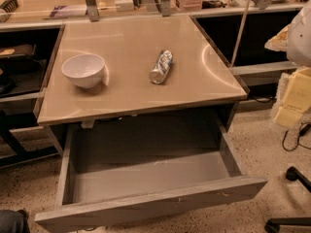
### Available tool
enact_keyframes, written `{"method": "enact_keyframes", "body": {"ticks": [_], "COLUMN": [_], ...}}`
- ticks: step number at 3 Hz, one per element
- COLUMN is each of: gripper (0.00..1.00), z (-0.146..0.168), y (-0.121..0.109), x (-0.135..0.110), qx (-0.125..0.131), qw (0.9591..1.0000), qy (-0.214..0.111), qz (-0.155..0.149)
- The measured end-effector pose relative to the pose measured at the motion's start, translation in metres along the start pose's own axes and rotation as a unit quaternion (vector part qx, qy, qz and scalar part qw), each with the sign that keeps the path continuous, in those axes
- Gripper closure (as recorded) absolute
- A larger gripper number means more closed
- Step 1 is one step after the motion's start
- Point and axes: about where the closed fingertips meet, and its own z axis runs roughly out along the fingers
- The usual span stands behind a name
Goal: Place redbull can into top drawer
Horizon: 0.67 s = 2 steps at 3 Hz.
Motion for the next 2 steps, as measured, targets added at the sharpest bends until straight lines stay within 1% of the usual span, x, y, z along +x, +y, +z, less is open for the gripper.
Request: {"method": "enact_keyframes", "body": {"ticks": [1,2], "gripper": [0.00,0.00], "z": [0.000,0.004], "y": [-0.001,-0.018], "x": [-0.001,-0.013], "qx": [0.001,0.003], "qw": [1.0000,0.9998], "qy": [-0.001,-0.009], "qz": [-0.001,-0.017]}}
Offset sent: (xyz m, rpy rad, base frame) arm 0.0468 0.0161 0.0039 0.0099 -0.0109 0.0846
